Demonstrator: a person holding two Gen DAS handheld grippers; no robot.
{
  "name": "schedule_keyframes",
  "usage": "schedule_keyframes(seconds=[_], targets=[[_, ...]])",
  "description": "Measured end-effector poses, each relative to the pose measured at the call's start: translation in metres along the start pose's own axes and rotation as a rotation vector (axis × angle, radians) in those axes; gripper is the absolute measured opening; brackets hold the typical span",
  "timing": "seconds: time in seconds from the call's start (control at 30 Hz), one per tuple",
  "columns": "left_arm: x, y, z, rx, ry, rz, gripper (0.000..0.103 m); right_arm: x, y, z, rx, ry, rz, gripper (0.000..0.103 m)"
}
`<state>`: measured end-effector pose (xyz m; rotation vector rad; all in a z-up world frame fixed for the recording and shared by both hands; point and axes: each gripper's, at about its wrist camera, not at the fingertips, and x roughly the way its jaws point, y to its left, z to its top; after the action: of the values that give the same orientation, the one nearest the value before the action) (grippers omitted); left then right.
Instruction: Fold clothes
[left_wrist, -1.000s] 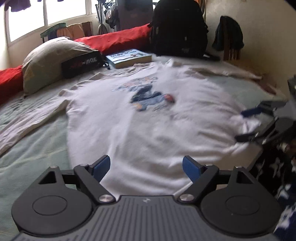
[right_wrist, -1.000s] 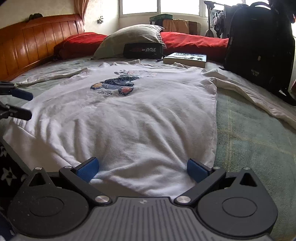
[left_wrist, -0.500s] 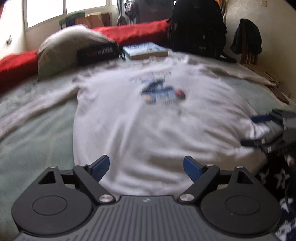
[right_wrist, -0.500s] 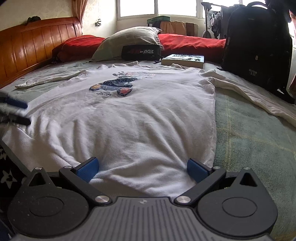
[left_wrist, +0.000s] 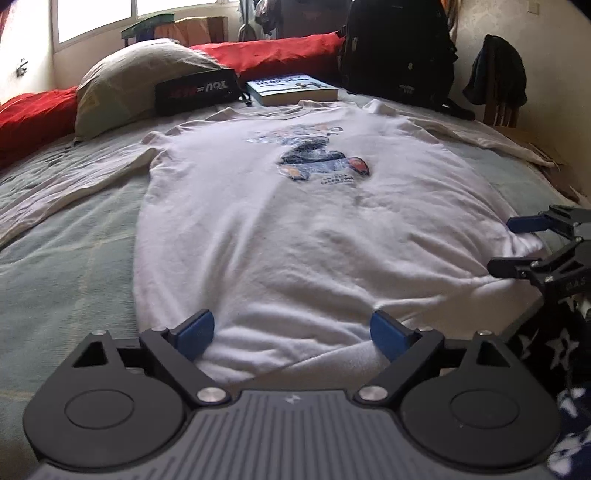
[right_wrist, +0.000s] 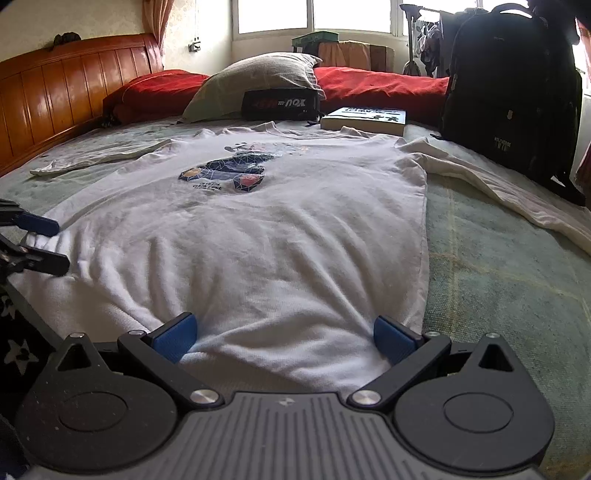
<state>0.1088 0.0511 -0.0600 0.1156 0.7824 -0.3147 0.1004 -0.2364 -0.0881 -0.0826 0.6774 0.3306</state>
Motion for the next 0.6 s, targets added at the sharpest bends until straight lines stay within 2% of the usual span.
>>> schedule_keyframes(seconds=[0.13, 0.3, 0.4, 0.5, 0.6], targets=[[-0.004, 0.0, 0.028, 0.009, -0.038, 0.001, 0.092, 0.001, 0.0, 0.019, 0.025, 0.054, -0.002, 0.103], [0.015, -0.004, 0.067, 0.034, -0.069, 0.015, 0.094, 0.011, -0.004, 0.061, 0.013, -0.014, 0.027, 0.103], [0.036, -0.005, 0.077, -0.005, -0.046, 0.013, 0.094, 0.04, -0.006, 0.078, 0.005, 0.008, 0.025, 0.103], [0.06, -0.005, 0.069, -0.037, 0.02, 0.01, 0.094, 0.063, -0.009, 0.069, 0.012, 0.071, 0.024, 0.103], [0.074, 0.001, 0.054, -0.058, 0.043, 0.003, 0.099, 0.048, -0.013, 0.049, -0.03, 0.024, 0.037, 0.103]])
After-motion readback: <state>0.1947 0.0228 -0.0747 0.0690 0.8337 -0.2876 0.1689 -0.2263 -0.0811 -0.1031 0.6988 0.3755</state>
